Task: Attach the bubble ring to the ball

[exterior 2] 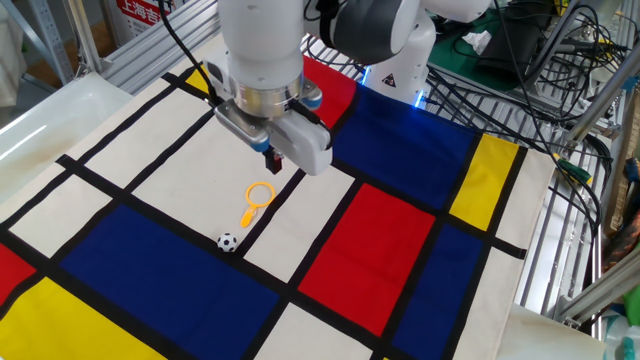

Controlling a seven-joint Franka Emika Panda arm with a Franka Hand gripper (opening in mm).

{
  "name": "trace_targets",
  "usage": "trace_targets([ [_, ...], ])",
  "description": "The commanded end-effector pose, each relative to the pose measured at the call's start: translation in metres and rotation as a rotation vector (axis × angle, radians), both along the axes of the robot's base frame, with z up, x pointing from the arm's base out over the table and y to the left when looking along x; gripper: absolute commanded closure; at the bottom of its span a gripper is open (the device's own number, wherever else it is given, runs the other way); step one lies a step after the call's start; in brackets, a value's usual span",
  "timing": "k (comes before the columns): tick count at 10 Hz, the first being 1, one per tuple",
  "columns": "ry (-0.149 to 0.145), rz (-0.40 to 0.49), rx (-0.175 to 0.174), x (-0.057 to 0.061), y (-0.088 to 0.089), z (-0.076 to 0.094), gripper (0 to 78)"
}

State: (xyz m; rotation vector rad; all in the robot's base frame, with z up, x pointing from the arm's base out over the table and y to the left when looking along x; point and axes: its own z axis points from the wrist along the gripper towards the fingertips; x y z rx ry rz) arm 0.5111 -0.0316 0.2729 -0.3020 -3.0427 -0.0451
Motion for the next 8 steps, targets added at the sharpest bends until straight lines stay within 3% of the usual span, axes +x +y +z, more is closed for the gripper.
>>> trace_targets([
  [1,-0.016,0.038,0.002,0.008,-0.025,-0.027,77.6],
  [8,-0.021,0.085,0.005,0.009,-0.043,-0.053,77.6],
])
